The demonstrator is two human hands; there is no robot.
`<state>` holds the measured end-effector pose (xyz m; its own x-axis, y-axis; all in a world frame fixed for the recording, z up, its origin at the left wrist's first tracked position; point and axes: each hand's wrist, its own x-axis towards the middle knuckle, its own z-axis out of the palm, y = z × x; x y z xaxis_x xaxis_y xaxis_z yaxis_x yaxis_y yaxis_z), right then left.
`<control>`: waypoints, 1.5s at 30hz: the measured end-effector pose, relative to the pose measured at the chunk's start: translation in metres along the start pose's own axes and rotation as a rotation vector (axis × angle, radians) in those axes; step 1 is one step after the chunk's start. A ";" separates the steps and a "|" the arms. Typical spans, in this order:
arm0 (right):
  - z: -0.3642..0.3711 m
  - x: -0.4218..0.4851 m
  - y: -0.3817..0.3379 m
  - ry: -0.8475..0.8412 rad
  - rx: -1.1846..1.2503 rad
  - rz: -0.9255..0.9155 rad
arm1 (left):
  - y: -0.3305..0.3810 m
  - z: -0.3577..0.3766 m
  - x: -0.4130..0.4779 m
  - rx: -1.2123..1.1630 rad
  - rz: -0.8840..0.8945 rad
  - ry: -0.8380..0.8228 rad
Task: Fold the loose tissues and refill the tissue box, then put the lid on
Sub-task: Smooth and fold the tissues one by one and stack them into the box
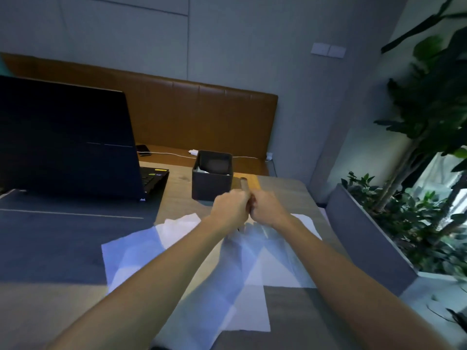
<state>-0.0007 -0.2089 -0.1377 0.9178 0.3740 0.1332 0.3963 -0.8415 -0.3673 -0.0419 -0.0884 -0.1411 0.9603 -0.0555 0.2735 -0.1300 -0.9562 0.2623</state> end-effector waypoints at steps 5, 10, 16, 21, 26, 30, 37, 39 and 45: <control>0.022 -0.038 0.038 0.003 -0.063 0.079 | 0.008 0.045 -0.018 -0.017 0.165 -0.218; 0.037 -0.062 0.059 0.025 -0.012 0.012 | 0.002 0.058 -0.034 0.204 0.162 -0.314; 0.030 -0.085 0.092 -0.074 -0.111 0.068 | -0.021 0.045 -0.045 0.212 0.155 -0.385; 0.018 -0.092 0.115 -0.124 -0.187 0.146 | -0.019 0.040 -0.043 0.219 0.158 -0.392; 0.021 -0.082 0.092 -0.083 -0.158 0.048 | 0.018 0.044 -0.038 0.049 0.175 -0.354; 0.030 -0.076 0.093 -0.145 -0.164 0.034 | 0.018 0.062 -0.039 0.092 0.155 -0.416; 0.012 -0.066 0.135 -0.097 -0.214 0.213 | 0.010 0.069 -0.037 0.137 0.178 -0.396; 0.008 -0.065 0.138 -0.051 -0.220 0.215 | 0.011 0.066 -0.038 0.134 0.184 -0.391; -0.001 -0.051 0.136 0.075 -0.132 0.221 | 0.005 0.043 -0.010 -0.033 0.073 -0.336</control>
<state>0.0061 -0.3424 -0.1936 0.9797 0.1497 0.1333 0.1814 -0.9450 -0.2722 -0.0415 -0.1052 -0.1823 0.9752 -0.2197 -0.0260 -0.2035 -0.9368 0.2845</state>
